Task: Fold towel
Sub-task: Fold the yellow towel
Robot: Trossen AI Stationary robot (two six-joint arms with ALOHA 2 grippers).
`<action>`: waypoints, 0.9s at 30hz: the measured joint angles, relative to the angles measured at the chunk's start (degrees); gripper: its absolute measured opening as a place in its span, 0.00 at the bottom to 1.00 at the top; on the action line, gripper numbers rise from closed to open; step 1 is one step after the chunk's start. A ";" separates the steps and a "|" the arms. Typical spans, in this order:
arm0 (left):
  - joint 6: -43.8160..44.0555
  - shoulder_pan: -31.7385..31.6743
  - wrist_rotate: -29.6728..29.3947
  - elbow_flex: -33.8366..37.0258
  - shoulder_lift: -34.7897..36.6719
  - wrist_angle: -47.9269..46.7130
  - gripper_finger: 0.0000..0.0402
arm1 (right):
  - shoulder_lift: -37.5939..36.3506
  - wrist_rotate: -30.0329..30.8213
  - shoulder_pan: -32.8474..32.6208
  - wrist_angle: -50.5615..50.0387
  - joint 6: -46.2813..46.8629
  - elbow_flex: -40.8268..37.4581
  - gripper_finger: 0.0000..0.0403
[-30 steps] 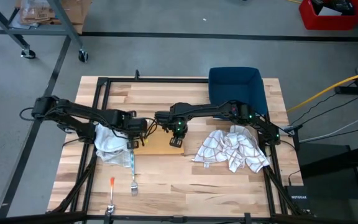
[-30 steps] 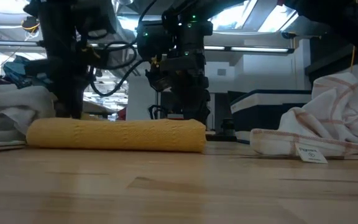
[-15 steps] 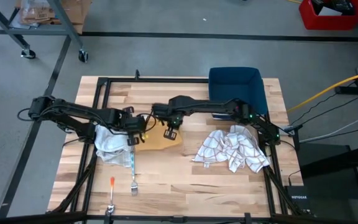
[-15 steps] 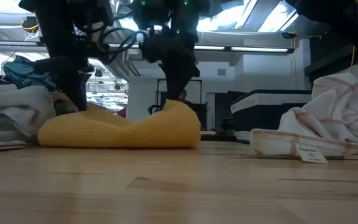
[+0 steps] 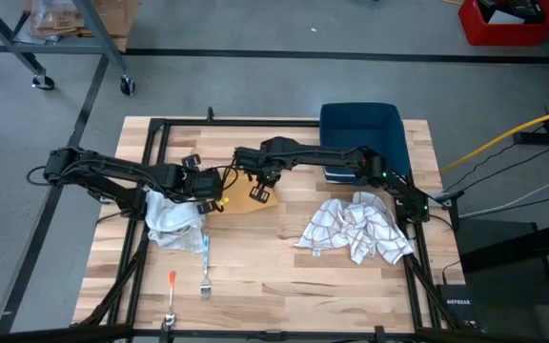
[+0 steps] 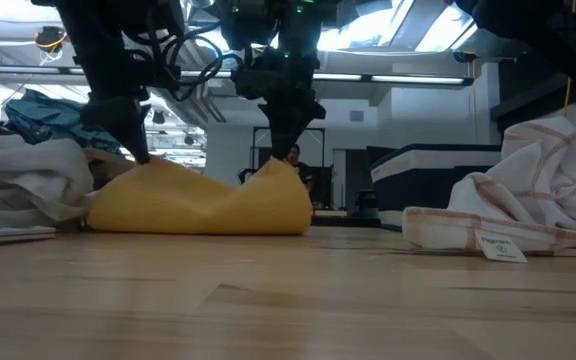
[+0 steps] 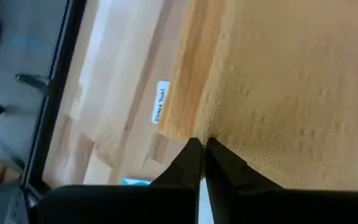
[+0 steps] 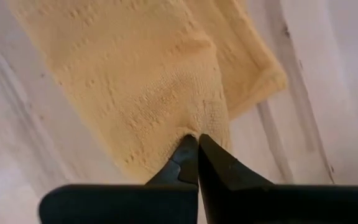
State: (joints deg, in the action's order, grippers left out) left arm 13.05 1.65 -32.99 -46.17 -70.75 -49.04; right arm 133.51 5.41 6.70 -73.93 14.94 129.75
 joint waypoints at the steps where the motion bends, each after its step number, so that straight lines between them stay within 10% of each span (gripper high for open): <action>1: -0.31 0.68 0.61 0.00 0.30 0.00 0.00 | -0.07 -0.55 -0.28 -0.51 0.06 0.00 0.00; 10: 6.51 11.09 7.13 -0.02 3.75 -0.15 0.00 | -0.20 -1.95 -6.08 -4.44 -0.26 0.00 0.00; 27: 15.71 12.86 -10.46 -0.02 6.66 -3.11 0.00 | -2.97 5.63 -2.61 -0.66 -1.22 5.19 0.00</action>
State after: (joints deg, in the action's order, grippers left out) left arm 28.76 14.52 -43.45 -46.19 -64.10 -52.14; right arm 130.54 11.04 4.09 -74.59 13.72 134.95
